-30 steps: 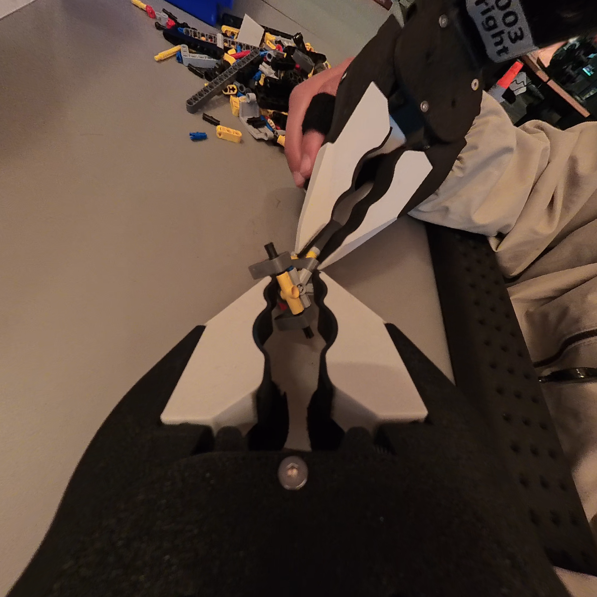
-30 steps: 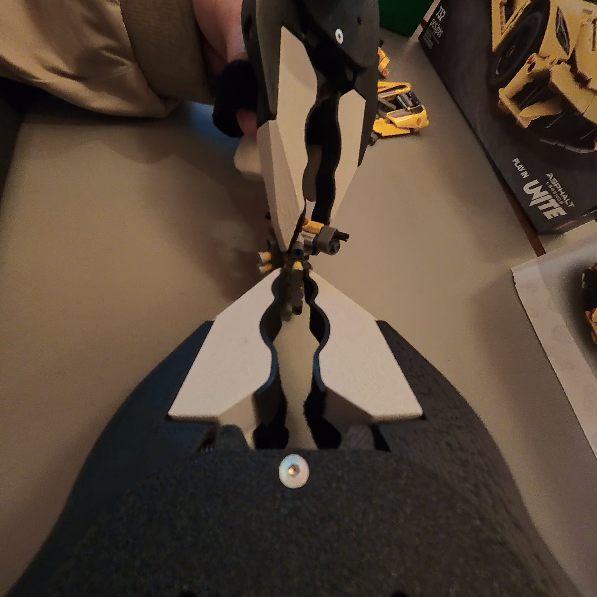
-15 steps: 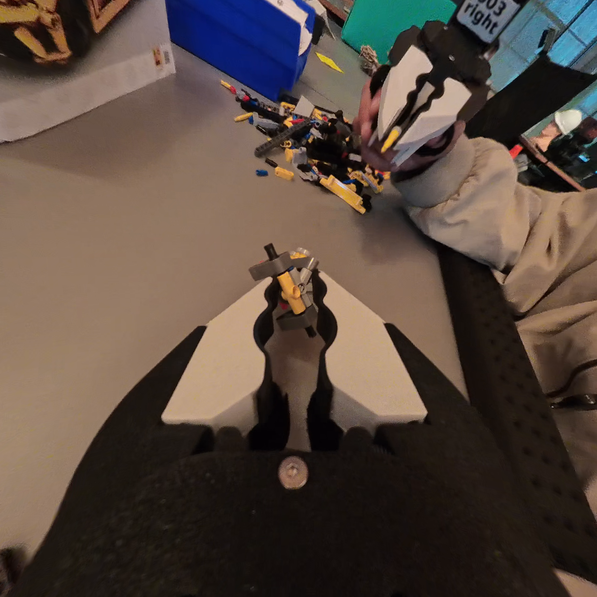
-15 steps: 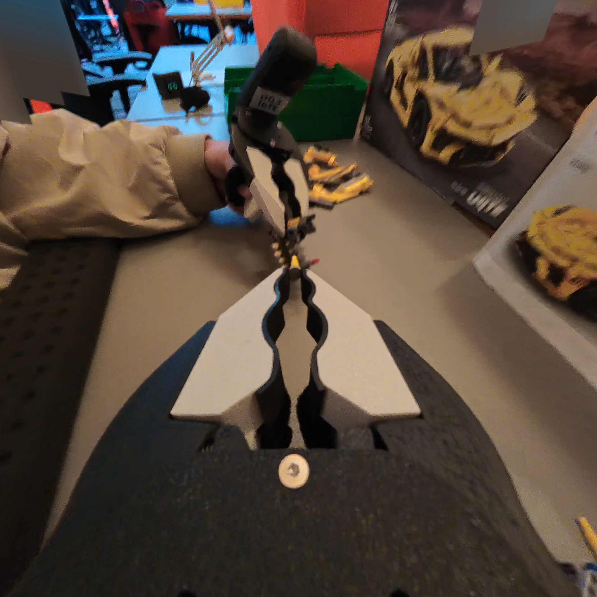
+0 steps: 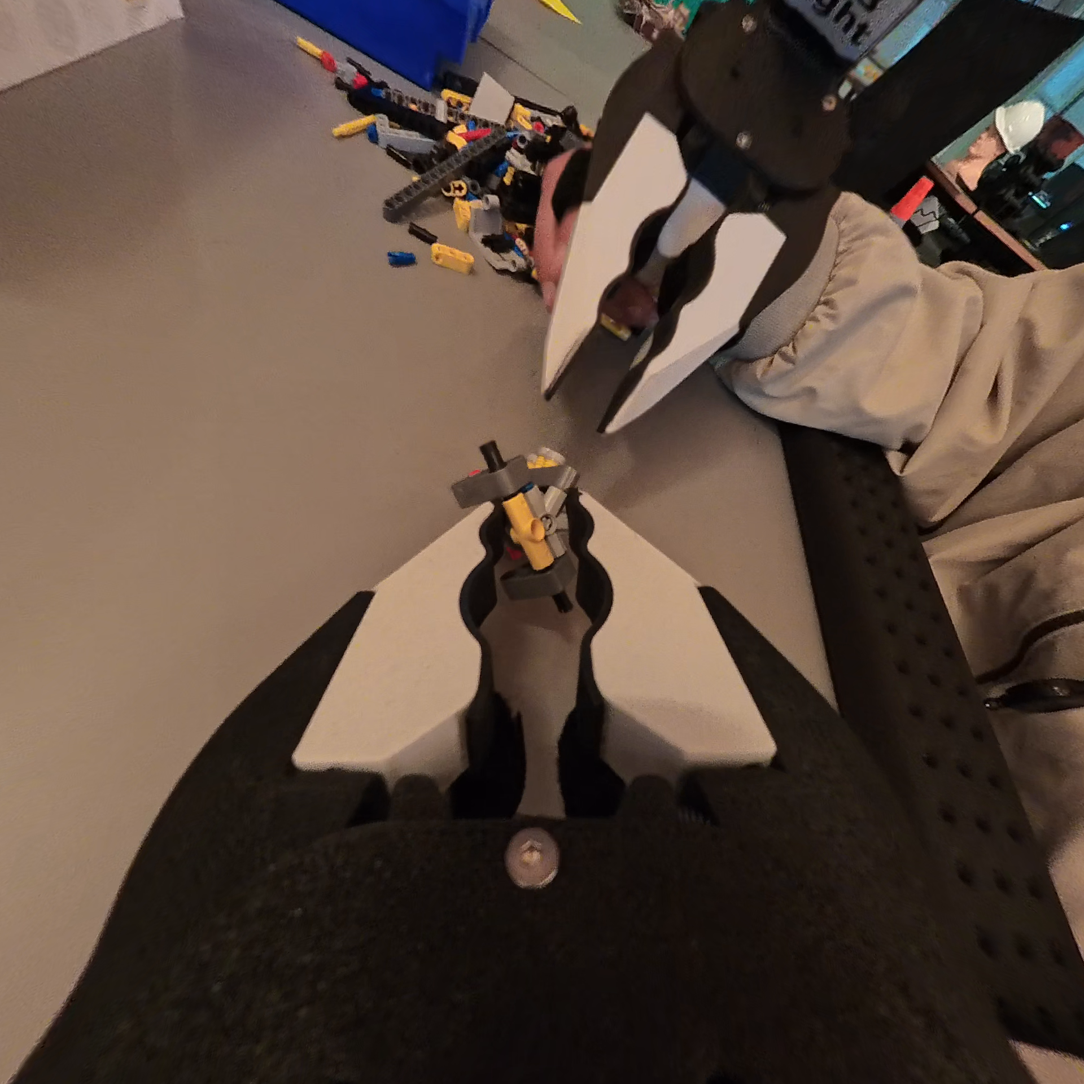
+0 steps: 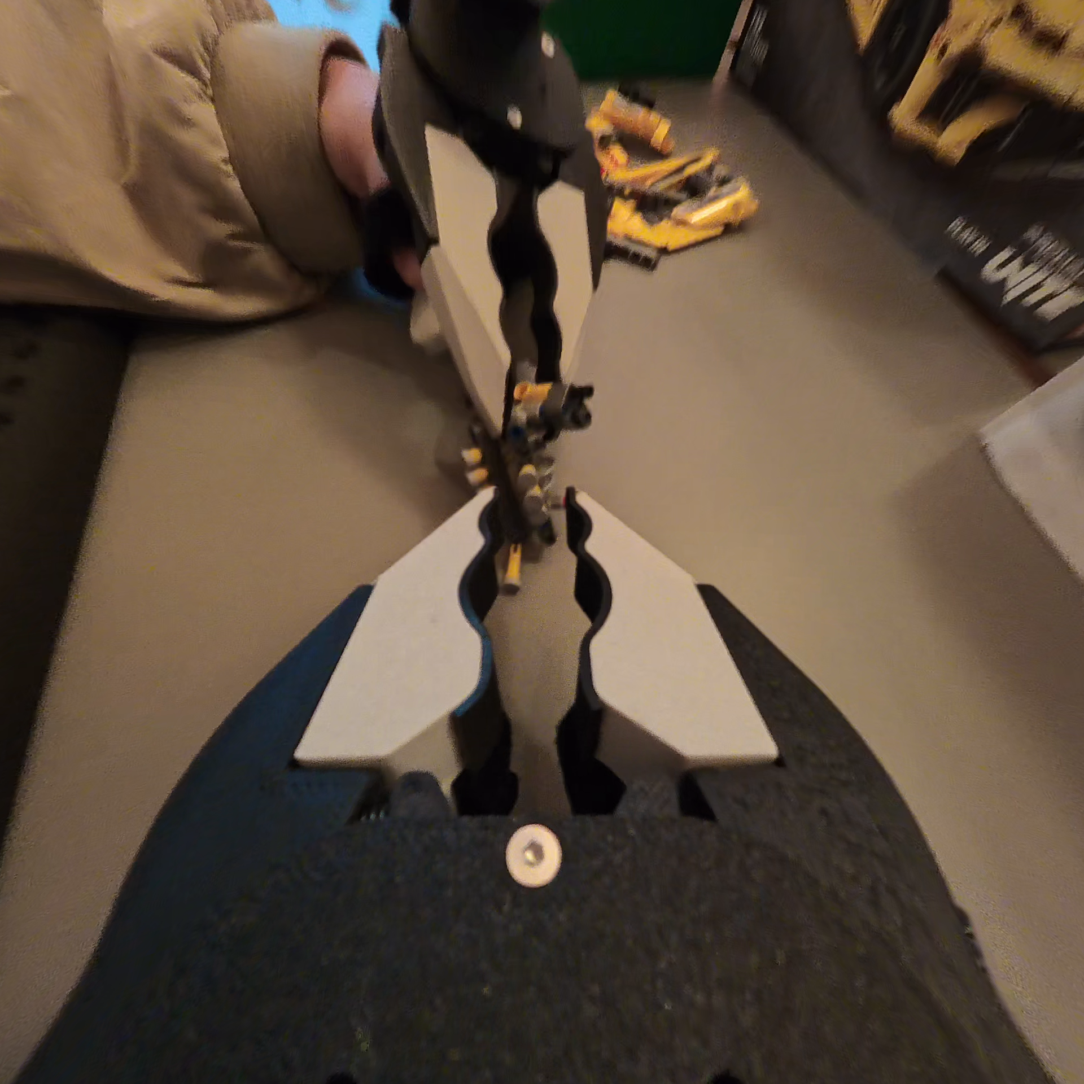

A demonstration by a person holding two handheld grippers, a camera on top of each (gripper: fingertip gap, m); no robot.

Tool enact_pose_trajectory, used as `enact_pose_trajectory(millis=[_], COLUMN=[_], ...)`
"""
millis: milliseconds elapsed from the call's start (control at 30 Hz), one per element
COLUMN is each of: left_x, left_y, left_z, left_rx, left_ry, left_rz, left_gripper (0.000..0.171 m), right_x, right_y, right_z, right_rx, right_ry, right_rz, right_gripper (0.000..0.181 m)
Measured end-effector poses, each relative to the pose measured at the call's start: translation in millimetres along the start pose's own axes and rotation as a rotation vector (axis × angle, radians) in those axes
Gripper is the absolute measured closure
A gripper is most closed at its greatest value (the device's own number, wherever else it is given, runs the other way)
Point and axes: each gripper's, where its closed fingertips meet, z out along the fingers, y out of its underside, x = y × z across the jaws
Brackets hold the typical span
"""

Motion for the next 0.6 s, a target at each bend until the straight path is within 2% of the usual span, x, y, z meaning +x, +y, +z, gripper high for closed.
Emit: enact_pose_trajectory(millis=[100,167,233,333,433,533,600], left_x=[1.9,2.8,2.4,4.2,14.1,-7.7,-9.0], left_y=[-0.9,-0.8,-0.9,-3.1,-16.1,3.3,-12.6], left_z=[3.8,4.7,4.6,0.4,-4.7,-12.5,-33.0], left_rx=[0.004,0.003,0.002,0.023,0.082,-0.031,0.092], left_ry=[0.015,0.021,0.016,0.031,0.079,-0.067,-0.046], left_rz=[-0.004,-0.003,0.002,0.016,0.022,0.067,0.008], left_gripper=[0.151,0.151,0.151,0.151,0.151,0.150,0.152], right_x=[-4.3,-4.6,-4.6,-4.3,-4.9,7.7,26.8], right_y=[1.8,4.6,5.5,1.2,-16.9,-17.7,-26.7], right_z=[5.7,11.2,14.8,13.5,-1.1,-16.8,-51.3], right_rx=[-0.011,-0.026,-0.034,-0.039,0.045,0.072,0.181], right_ry=[0.012,0.018,0.015,-0.007,-0.037,0.003,0.040], right_rz=[-0.056,-0.065,-0.075,-0.055,-0.042,-0.005,0.081], right_gripper=[0.165,0.166,0.175,0.176,0.176,0.176,0.176])
